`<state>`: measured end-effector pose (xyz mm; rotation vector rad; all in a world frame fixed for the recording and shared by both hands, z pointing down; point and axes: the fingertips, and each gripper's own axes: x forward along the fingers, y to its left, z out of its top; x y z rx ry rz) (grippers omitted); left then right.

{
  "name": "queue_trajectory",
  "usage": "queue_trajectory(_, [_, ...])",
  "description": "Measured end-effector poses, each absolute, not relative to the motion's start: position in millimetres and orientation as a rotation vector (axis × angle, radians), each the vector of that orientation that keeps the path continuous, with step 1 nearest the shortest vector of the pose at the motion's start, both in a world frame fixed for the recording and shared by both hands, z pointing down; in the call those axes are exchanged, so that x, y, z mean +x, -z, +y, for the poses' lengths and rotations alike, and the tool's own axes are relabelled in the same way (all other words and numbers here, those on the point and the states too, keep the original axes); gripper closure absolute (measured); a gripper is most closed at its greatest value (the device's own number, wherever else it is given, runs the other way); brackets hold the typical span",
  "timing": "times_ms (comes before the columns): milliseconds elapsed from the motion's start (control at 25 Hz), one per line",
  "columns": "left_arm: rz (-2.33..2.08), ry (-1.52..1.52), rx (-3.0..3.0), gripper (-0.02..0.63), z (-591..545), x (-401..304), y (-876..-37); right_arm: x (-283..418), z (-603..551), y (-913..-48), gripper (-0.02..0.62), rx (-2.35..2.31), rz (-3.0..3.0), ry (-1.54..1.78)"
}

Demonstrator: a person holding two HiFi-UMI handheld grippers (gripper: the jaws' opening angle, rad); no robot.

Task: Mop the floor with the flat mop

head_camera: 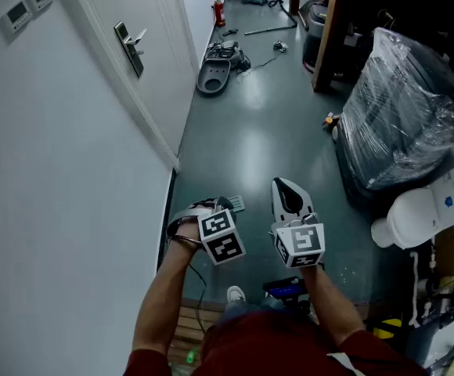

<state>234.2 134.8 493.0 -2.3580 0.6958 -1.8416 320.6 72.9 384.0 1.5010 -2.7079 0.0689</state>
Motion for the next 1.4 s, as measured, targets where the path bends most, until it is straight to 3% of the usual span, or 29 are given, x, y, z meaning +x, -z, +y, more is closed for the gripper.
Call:
queue_trajectory(1080, [0.741,1.750,-2.359,0.525,87,267,-481,363,66,-407,0.578,1.602,-2.617,-0.172])
queue_trajectory(1400, [0.784,1.840,-2.358,0.525,130,276,-504,392,58,-427,0.578,1.624,-2.598,-0.222])
